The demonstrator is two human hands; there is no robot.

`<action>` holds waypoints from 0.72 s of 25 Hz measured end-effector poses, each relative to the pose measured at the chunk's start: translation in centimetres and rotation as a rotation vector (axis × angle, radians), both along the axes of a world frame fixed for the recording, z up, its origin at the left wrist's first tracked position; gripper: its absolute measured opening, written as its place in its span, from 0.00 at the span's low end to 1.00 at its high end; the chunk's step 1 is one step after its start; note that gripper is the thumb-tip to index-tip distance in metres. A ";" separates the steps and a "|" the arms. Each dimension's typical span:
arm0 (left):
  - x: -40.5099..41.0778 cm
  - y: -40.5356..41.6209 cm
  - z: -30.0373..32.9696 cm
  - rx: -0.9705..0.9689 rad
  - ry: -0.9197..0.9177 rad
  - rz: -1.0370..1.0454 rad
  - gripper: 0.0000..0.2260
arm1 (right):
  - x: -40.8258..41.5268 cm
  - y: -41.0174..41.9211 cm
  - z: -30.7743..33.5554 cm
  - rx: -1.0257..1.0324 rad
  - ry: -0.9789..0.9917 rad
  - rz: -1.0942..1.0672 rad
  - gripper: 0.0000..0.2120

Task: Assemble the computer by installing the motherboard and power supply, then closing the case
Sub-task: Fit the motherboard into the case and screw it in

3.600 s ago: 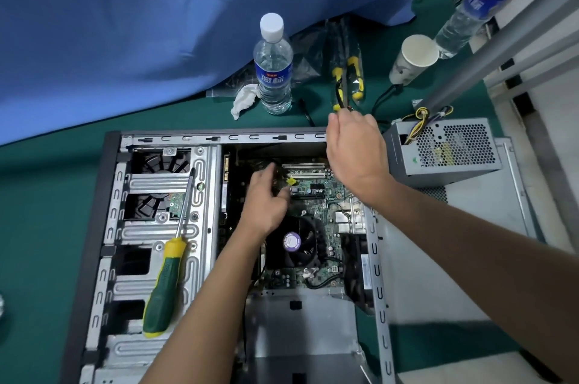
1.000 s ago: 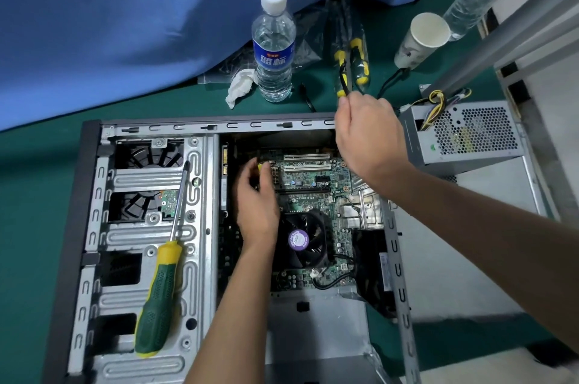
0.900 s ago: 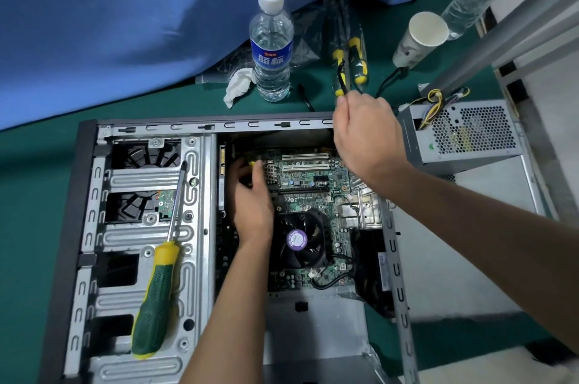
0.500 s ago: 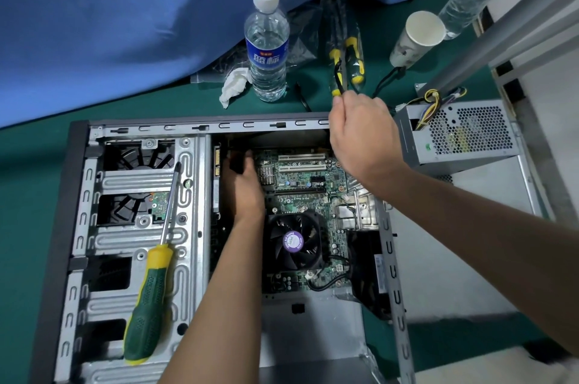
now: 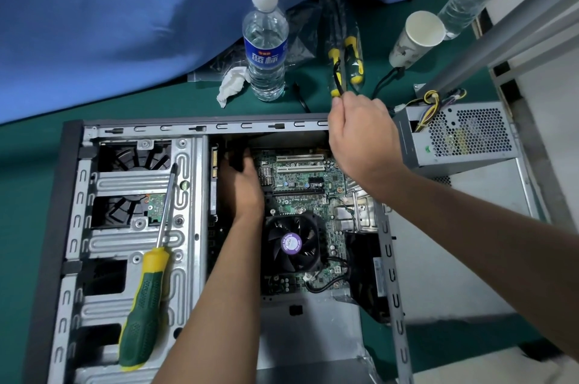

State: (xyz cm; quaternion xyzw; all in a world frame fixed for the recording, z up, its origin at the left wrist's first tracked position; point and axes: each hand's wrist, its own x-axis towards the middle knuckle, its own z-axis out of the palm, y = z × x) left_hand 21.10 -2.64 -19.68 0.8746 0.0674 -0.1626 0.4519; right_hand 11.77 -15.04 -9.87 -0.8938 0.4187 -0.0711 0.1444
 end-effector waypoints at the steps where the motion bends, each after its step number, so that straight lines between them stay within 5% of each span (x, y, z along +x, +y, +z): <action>1: -0.1 0.0 0.0 -0.003 -0.006 0.015 0.19 | 0.0 0.0 0.0 0.000 0.000 -0.001 0.18; 9: -0.3 -0.1 0.4 -0.052 0.018 0.043 0.18 | 0.1 0.0 0.1 0.002 0.001 -0.005 0.17; 12: -0.6 -0.2 1.3 -0.072 0.029 0.062 0.04 | 0.1 0.0 0.0 -0.004 0.006 -0.003 0.18; 16: -0.5 -0.4 1.8 -0.034 0.134 0.018 0.16 | 0.1 0.1 0.1 0.008 0.006 -0.007 0.16; 18: -0.3 -0.5 2.1 -0.014 0.159 0.024 0.07 | 0.1 0.1 0.2 0.005 0.009 -0.009 0.14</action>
